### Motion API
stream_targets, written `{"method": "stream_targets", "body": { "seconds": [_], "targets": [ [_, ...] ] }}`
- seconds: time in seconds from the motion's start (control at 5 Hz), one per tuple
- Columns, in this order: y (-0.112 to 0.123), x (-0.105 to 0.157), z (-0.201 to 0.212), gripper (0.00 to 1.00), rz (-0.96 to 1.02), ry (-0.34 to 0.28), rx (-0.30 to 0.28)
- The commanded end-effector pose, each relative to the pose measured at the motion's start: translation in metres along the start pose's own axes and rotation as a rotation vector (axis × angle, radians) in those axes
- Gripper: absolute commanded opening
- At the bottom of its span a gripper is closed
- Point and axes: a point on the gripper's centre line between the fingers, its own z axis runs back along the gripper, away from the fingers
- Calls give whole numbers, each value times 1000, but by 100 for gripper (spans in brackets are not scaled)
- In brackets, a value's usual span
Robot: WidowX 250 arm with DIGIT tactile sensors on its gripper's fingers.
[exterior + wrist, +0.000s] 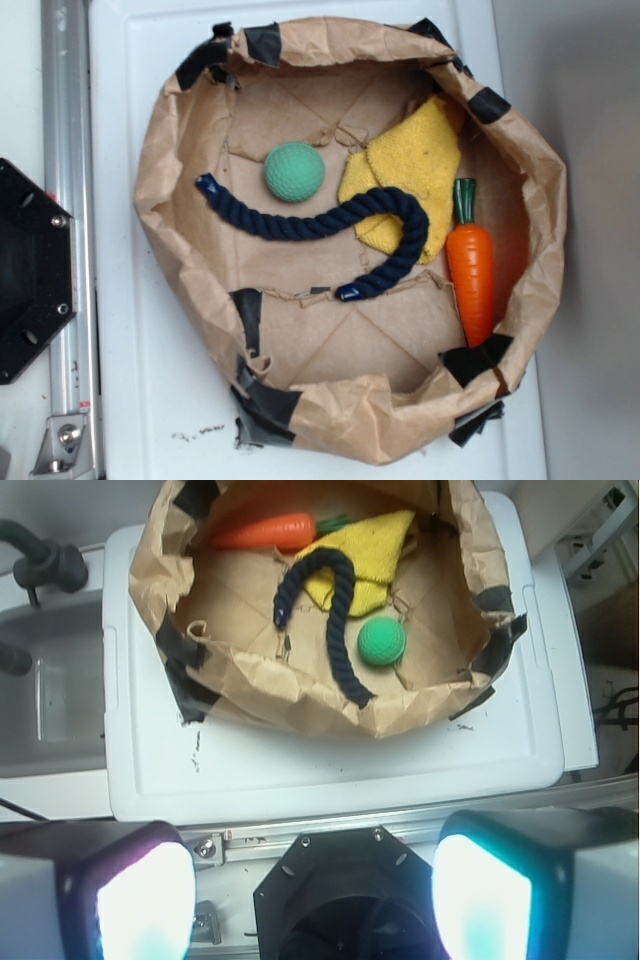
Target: Grab the blue rope.
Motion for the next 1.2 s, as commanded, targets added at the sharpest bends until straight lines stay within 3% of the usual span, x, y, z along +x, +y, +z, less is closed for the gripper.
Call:
{"method": "stream_targets", "body": {
  "seconds": [0.0, 0.2, 0.4, 0.8, 1.0],
  "targets": [
    [0, 0, 0, 100, 0, 0, 0],
    [11, 47, -27, 100, -124, -51, 114],
    [20, 84, -73, 100, -145, -27, 68],
    [14, 116, -164, 100, -264, 90, 36],
    [24, 127, -193, 100, -268, 158, 89]
  ]
}}
